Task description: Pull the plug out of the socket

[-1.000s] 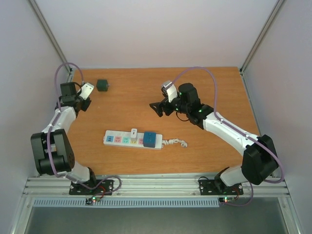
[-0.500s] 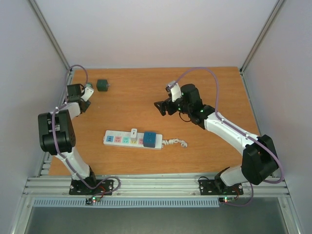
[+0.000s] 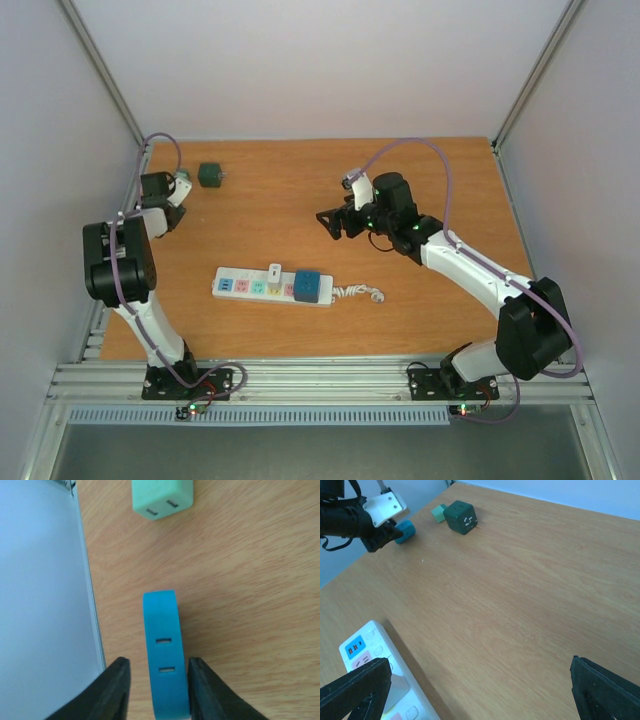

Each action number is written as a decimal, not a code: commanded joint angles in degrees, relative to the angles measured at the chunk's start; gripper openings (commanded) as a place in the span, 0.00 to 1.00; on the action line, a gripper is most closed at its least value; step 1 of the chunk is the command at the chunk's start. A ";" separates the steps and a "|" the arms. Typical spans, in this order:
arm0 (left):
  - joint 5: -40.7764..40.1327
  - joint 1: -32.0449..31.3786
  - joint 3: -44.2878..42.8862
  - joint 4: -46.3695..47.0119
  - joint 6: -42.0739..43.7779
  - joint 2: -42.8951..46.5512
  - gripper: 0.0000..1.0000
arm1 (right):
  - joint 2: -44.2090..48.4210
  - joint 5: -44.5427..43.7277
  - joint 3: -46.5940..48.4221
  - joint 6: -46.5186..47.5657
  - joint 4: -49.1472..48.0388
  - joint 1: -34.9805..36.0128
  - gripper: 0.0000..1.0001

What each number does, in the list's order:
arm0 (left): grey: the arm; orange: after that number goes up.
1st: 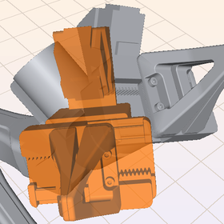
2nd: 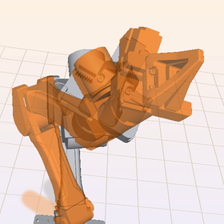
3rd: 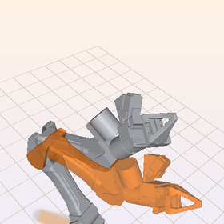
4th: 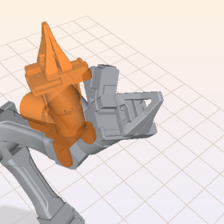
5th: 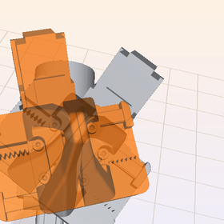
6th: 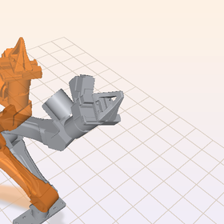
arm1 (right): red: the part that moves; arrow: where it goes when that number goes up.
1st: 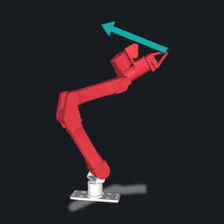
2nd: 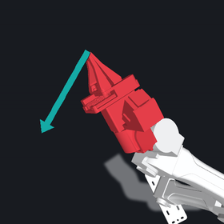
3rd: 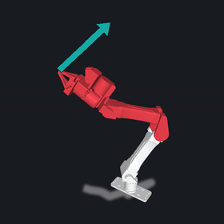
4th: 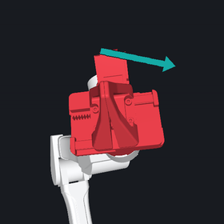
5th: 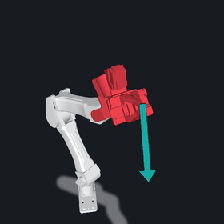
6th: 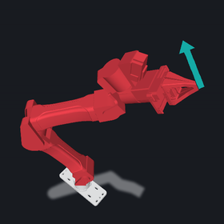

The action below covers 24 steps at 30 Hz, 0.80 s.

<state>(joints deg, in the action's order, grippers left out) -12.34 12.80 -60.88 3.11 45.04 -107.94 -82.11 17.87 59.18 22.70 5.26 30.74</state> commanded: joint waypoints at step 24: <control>38.53 0.30 -7.48 -28.05 -2.28 14.02 1.00 | -1.79 16.53 1.98 12.92 12.04 -0.22 0.99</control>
<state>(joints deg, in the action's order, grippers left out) 13.02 12.80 -66.65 -17.43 40.64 -98.39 -83.24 29.61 60.40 30.13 13.69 30.74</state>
